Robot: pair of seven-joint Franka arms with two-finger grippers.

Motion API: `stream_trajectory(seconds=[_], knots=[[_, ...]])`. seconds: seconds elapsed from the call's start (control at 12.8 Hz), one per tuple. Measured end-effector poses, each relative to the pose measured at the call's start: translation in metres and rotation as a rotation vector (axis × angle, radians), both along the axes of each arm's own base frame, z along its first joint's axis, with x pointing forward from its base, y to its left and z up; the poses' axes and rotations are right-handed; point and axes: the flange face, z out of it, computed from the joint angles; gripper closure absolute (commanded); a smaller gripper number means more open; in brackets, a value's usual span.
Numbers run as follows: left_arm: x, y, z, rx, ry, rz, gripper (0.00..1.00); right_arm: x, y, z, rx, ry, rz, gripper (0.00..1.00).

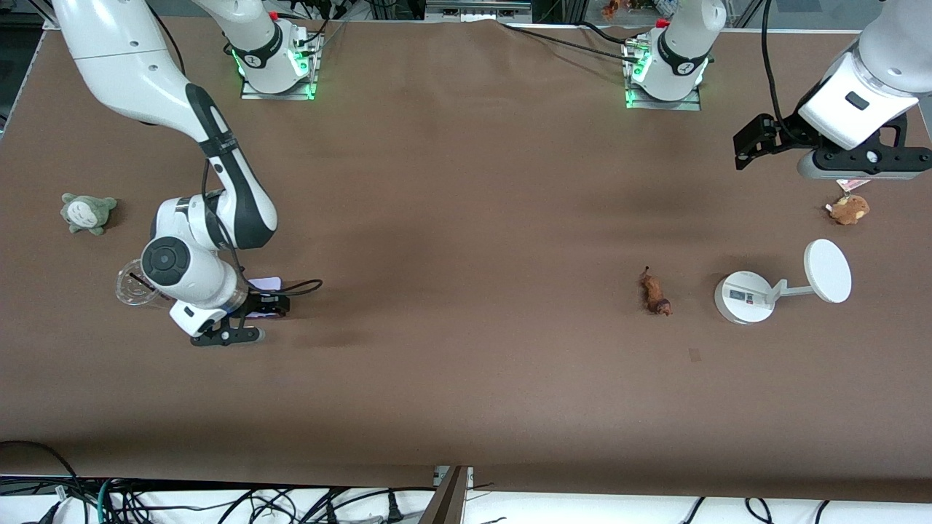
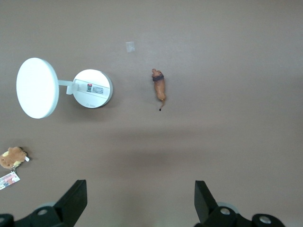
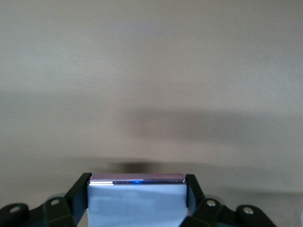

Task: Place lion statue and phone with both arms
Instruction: 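Raise the left gripper away while the right gripper carries the phone toward the glass, then lower the phone beside the glass cup and open the right gripper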

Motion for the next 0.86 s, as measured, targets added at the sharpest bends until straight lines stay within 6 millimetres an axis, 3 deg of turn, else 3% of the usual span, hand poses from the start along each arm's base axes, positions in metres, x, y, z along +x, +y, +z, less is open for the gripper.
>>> stream_trajectory(seconds=[0.86], knots=[[0.0, 0.004, -0.001, 0.026, 0.006, 0.003, 0.0, -0.007, -0.063, -0.031, 0.0, 0.006, -0.027, 0.79]])
